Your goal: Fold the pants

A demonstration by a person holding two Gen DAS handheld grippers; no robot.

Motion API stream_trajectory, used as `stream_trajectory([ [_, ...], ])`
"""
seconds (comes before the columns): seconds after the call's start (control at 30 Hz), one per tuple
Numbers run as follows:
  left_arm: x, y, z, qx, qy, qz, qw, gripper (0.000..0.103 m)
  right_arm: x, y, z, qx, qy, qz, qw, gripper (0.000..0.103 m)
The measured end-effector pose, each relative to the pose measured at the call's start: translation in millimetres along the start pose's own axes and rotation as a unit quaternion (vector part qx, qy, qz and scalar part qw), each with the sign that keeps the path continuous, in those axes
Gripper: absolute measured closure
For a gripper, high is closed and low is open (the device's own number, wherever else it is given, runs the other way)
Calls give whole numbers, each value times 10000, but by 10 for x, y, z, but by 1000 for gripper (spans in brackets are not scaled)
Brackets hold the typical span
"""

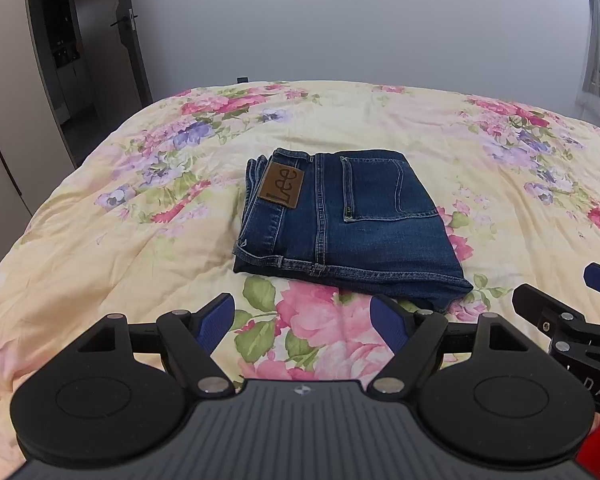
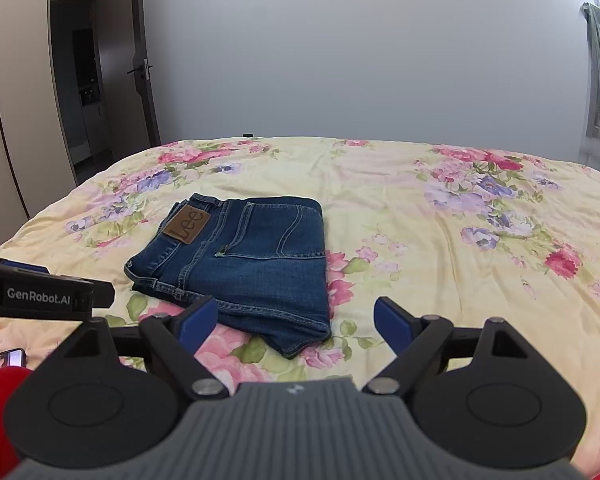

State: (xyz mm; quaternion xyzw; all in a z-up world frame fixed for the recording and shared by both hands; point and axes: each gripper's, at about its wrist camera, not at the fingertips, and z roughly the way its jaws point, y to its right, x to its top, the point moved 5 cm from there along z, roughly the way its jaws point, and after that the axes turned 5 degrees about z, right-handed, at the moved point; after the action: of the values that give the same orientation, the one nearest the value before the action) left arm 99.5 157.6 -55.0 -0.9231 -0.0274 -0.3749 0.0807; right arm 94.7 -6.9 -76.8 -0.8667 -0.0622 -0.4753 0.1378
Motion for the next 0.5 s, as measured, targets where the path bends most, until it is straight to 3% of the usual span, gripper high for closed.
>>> stream_trajectory([
  [0.5, 17, 4, -28, 22, 11, -2, 10000, 13, 6, 3, -25, -5, 22, 3, 10000, 21],
])
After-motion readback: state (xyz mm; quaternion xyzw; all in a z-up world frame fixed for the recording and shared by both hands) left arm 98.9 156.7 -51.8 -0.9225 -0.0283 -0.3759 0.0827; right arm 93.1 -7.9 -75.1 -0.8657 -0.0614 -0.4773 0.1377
